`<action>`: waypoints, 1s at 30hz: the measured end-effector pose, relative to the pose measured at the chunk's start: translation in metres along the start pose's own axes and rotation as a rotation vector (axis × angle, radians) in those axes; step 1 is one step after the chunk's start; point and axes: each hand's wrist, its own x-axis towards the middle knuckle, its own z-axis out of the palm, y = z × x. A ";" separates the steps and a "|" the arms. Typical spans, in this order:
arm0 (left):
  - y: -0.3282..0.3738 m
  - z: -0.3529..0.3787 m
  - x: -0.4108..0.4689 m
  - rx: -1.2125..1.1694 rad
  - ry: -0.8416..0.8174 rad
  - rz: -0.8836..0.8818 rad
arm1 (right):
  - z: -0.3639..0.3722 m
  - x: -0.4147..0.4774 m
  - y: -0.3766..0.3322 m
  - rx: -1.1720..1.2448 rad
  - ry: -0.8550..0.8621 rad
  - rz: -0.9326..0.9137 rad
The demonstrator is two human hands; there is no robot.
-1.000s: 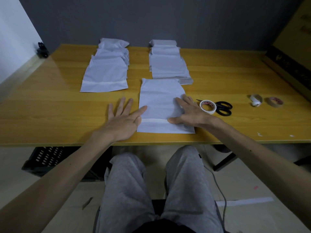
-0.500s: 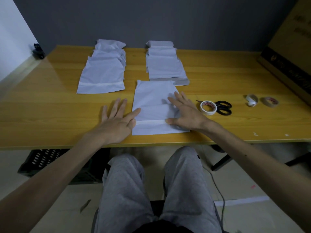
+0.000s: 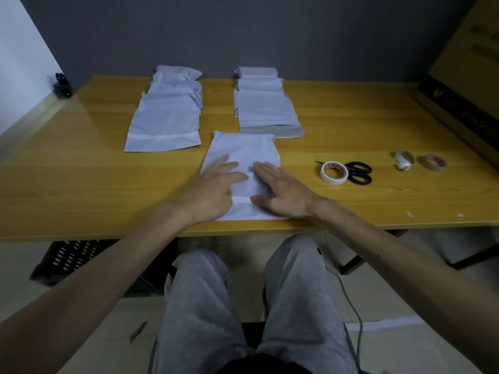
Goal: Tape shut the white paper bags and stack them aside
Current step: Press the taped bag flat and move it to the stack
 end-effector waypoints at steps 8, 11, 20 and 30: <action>0.000 0.026 0.005 0.166 -0.195 -0.013 | 0.001 -0.003 0.001 0.019 -0.021 0.017; -0.005 0.029 0.004 0.176 -0.235 -0.018 | -0.001 -0.002 0.001 0.019 -0.068 0.021; -0.006 0.030 0.005 0.169 -0.240 -0.046 | -0.009 -0.008 0.018 0.045 -0.113 0.053; -0.004 0.028 0.003 0.161 -0.243 -0.040 | -0.022 -0.022 0.043 0.203 -0.141 0.143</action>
